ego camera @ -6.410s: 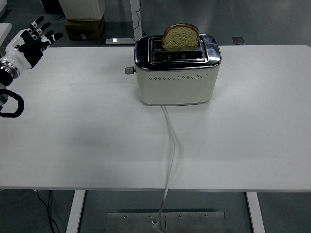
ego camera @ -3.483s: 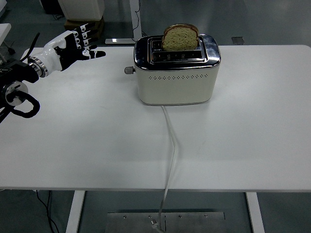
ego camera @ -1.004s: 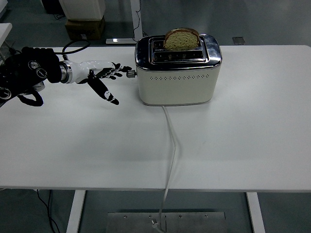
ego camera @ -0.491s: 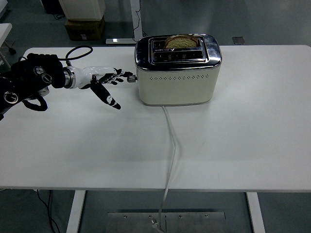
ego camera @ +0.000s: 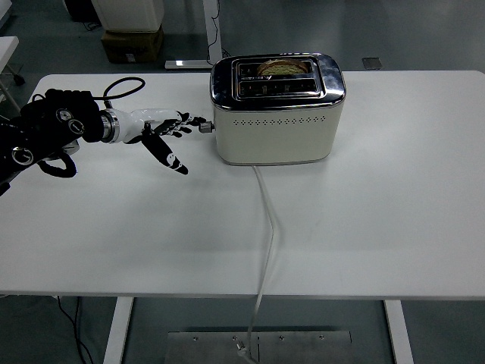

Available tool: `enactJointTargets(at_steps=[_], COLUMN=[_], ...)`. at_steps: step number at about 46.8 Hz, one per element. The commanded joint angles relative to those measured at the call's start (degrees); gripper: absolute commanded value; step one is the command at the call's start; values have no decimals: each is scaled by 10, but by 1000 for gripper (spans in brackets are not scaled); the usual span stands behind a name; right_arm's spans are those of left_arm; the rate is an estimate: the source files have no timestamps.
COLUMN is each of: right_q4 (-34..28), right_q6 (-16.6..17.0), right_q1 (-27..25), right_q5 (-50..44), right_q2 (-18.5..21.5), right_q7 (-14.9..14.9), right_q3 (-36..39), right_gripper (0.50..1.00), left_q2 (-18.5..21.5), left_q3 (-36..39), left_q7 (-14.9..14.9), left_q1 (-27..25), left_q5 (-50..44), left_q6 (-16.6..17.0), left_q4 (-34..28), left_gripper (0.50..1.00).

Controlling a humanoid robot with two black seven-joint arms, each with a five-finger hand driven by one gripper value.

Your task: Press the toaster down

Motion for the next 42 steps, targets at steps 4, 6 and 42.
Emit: enactJointTargets(at_steps=[4,6,42], right_q4=[0,0,0], right_q6=[0,0,-1], right_q1=[-8,-8,-16], right_q5=[0,0,0], right_q2=[0,0,0], right_q7=[0,0,0], right_q3=[0,0,0], right_gripper=[998,998,998], left_q2=[-2,-2,127], left_q3=[0,0,-31], left_q7=[-1,-1,-8], left_q1=[8,10,-49], left_q5=[1,0,-205], left_q6=[0,0,2], left_q4=[9,10,37], left_gripper=[1000,1000,1000])
